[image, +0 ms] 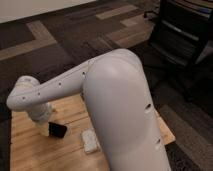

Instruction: Place the eraser on the white sponge

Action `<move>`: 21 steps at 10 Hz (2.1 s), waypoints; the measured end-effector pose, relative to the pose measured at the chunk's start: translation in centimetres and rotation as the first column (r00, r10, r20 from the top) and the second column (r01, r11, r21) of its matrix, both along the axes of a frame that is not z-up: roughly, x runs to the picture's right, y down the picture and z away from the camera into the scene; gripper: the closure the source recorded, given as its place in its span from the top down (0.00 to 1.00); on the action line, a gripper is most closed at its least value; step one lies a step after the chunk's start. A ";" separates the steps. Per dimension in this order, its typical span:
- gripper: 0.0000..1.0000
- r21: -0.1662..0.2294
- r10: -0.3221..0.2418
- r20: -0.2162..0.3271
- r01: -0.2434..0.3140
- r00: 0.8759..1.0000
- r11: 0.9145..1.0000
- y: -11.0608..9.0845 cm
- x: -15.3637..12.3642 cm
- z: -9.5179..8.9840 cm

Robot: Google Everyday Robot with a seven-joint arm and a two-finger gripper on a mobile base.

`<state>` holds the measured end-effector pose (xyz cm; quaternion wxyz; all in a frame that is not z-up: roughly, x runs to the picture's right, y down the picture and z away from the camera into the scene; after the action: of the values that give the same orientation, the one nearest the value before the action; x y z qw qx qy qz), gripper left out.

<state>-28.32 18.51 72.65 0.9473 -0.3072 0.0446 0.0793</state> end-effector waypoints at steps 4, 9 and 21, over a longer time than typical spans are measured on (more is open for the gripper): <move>0.65 -0.004 0.005 0.016 -0.005 1.000 1.000 1.3 -0.8 2.1; 0.64 0.037 -0.006 0.017 0.005 1.000 0.999 2.0 -0.7 4.1; 0.00 0.111 0.090 -0.144 -0.074 0.985 0.991 0.3 4.7 0.4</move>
<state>-23.63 18.78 73.03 0.9522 -0.2515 0.0982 0.1432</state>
